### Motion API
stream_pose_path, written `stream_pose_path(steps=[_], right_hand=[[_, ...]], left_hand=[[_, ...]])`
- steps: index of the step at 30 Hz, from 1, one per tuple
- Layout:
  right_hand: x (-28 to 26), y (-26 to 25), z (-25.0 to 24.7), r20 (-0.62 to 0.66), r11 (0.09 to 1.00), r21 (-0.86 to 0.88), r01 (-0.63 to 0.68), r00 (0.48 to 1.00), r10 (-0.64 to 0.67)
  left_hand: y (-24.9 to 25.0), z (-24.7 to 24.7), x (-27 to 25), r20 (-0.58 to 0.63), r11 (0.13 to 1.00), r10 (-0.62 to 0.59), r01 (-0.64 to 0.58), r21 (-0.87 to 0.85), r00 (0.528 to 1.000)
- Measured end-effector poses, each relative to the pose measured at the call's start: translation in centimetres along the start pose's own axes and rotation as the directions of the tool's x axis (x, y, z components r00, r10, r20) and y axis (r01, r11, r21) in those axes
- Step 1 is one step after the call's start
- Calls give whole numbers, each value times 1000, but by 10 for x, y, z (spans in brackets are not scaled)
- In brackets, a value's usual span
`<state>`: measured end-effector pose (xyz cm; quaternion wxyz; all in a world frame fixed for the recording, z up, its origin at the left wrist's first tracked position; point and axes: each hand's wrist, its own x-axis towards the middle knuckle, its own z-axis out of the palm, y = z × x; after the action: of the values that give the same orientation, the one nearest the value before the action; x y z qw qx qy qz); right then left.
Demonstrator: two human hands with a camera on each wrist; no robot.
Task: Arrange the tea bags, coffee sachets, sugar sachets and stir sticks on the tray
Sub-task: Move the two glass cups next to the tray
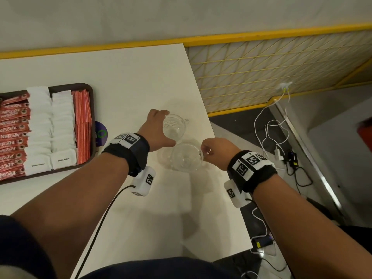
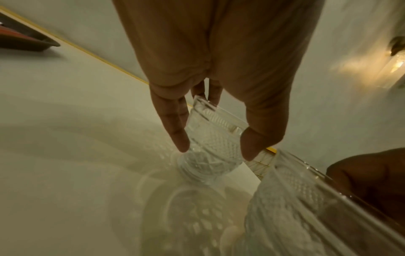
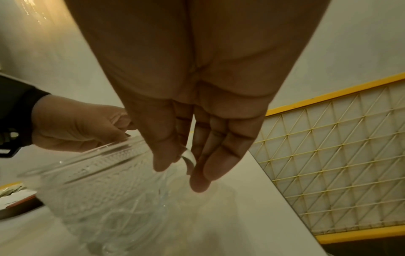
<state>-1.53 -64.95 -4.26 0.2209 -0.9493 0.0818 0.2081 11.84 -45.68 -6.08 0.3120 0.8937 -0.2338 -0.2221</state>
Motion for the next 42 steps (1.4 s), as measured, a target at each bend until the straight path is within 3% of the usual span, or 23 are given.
stream_pose_path(steps=[10, 15, 18, 22, 25, 33, 42], right_hand=[[23, -47, 15, 6, 986, 160, -47, 999, 46], [52, -95, 22, -67, 980, 196, -27, 997, 40], [74, -133, 28, -93, 956, 291, -39, 993, 69], [105, -182, 39, -94, 885, 453, -109, 981, 169], [134, -208, 51, -84, 824, 540, -174, 962, 258], [185, -241, 61, -195, 821, 523, -228, 906, 377], [207, -264, 61, -208, 812, 522, -260, 884, 417]], left_hand=[[-64, -41, -55, -249, 979, -145, 102, -179, 958], [-106, -89, -88, -336, 979, -190, 152, -138, 923], [-132, -114, -111, -386, 964, -239, 170, -206, 891], [-160, -139, -140, -401, 950, -293, 216, -226, 868], [-175, -149, -157, -430, 961, -263, 197, -193, 863], [-193, -171, -182, -446, 966, -239, 163, -202, 863], [-201, -184, -182, -406, 976, -203, 152, -156, 891]])
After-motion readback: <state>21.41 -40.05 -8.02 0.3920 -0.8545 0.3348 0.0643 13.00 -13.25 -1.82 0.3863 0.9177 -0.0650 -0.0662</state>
